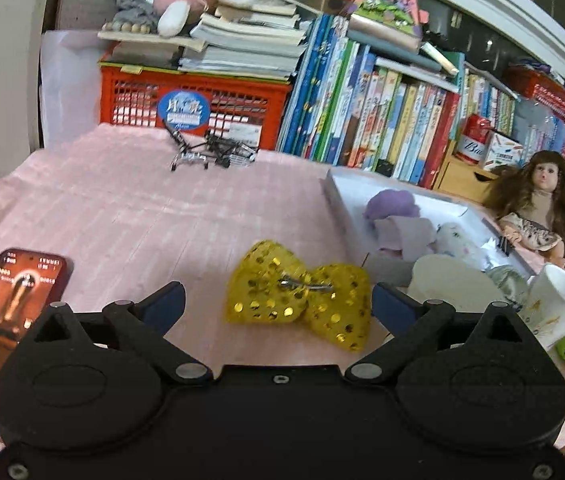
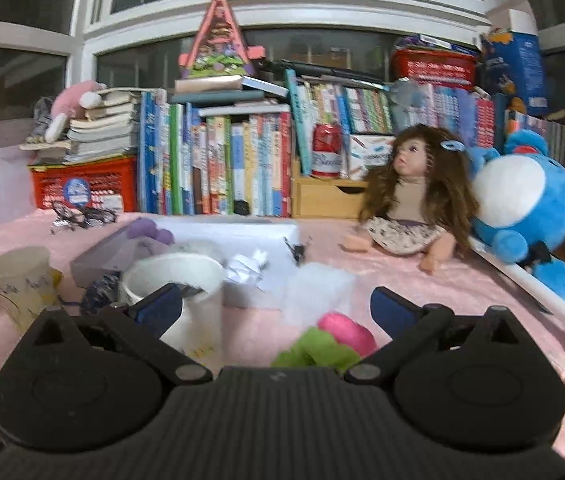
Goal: Organize soft objects
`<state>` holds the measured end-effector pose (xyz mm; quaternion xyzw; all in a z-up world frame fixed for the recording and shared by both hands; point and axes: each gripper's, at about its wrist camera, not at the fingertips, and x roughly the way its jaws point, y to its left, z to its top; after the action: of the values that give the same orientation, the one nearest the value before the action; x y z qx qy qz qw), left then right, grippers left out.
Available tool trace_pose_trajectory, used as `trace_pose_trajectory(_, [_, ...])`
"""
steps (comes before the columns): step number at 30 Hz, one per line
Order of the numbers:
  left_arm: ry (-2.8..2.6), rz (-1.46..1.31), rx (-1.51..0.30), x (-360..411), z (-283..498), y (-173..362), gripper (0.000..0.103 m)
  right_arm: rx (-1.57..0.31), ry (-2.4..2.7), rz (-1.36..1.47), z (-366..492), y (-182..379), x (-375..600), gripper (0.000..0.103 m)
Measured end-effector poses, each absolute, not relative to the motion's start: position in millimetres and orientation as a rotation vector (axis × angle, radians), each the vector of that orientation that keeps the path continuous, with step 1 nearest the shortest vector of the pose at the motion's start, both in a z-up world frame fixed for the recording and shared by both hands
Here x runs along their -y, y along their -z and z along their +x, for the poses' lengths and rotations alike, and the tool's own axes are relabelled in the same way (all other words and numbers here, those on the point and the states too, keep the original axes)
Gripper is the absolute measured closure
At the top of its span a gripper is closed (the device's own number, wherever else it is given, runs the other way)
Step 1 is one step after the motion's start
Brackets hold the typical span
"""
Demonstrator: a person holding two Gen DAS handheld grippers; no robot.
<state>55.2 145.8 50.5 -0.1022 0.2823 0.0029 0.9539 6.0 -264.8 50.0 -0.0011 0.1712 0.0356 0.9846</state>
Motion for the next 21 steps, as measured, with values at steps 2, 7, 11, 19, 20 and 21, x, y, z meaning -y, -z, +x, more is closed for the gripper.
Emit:
trace_pose_trajectory(2, [-0.019,-0.223,-0.582,-147.7,58.5,-45.9,0.004,-0.359,-0.050,-0.007,5.7,-44.8,268.5,0.000])
trace_pose_trajectory(7, [-0.053,-0.295,-0.595,-156.7,67.8,-34.3,0.008,-0.392,0.001,-0.020,6.0,-31.9,275.8,0.000])
trace_pose_trajectory(11, [-0.075,-0.298,-0.592,-157.5,71.7,-24.7,0.017,-0.420,0.037,-0.039,9.6,-22.9,277.7,0.000])
trace_pose_trajectory(19, [-0.066,-0.416,-0.629,-161.7,82.0,-10.2,0.042,-0.446,0.046,-0.014,15.8,-15.7,280.8,0.001])
trace_pose_trajectory(20, [-0.073,-0.435,-0.625,-163.2,83.3,-9.2,0.046,-0.448,0.044,-0.014,16.8,-15.5,280.7,0.002])
trace_pose_trajectory(21, [-0.079,-0.448,-0.621,-164.0,84.6,-8.3,0.050,-0.450,0.043,-0.016,17.9,-15.0,280.2,0.002])
